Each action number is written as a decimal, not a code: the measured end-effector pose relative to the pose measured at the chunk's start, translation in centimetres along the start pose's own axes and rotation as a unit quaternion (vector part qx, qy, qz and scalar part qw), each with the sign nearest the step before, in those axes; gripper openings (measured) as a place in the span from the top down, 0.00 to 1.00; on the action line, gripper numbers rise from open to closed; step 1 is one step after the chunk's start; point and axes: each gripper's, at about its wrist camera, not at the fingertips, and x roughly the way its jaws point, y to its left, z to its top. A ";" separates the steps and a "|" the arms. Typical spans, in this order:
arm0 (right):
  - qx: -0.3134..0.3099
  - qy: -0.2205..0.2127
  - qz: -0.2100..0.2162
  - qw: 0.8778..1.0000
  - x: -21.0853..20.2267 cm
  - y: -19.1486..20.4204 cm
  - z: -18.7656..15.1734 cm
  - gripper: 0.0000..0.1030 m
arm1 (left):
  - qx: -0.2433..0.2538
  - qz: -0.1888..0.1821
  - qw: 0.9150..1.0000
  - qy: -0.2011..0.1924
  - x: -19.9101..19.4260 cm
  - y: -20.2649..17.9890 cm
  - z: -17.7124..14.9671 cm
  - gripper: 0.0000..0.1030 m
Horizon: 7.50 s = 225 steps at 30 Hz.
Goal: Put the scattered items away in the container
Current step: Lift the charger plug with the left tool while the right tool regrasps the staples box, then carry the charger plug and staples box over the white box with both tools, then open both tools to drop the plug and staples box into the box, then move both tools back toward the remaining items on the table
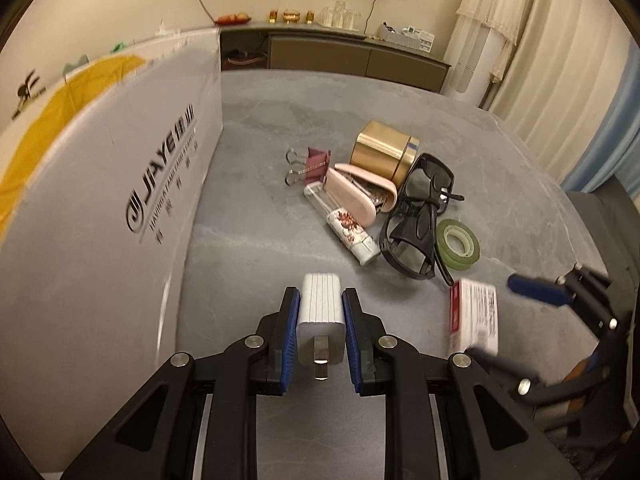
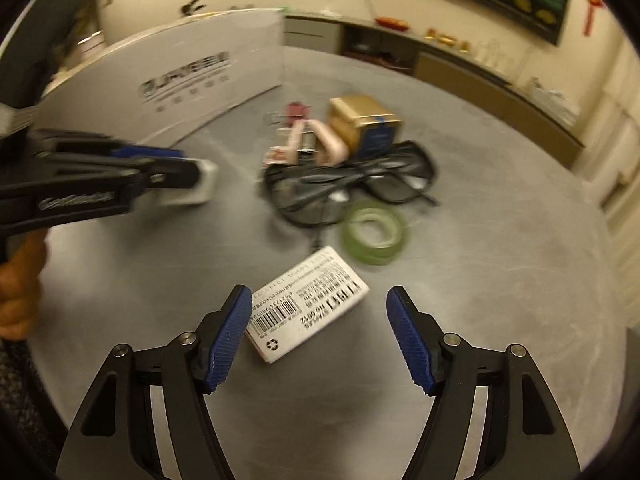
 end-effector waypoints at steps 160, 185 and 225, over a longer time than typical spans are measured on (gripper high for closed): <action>-0.037 0.053 0.120 0.991 5.9 18.0 25.4 0.58 | -0.284 0.004 0.959 -0.015 -4.7 25.1 13.5 0.70; -0.057 -0.074 0.070 0.993 -2.6 17.0 19.4 0.53 | -0.214 0.046 0.975 -0.048 -8.8 19.5 11.5 0.57; 0.147 -0.026 -0.040 0.988 -6.2 2.1 6.5 0.53 | 0.059 0.035 0.994 -0.082 -8.0 -3.0 6.1 0.56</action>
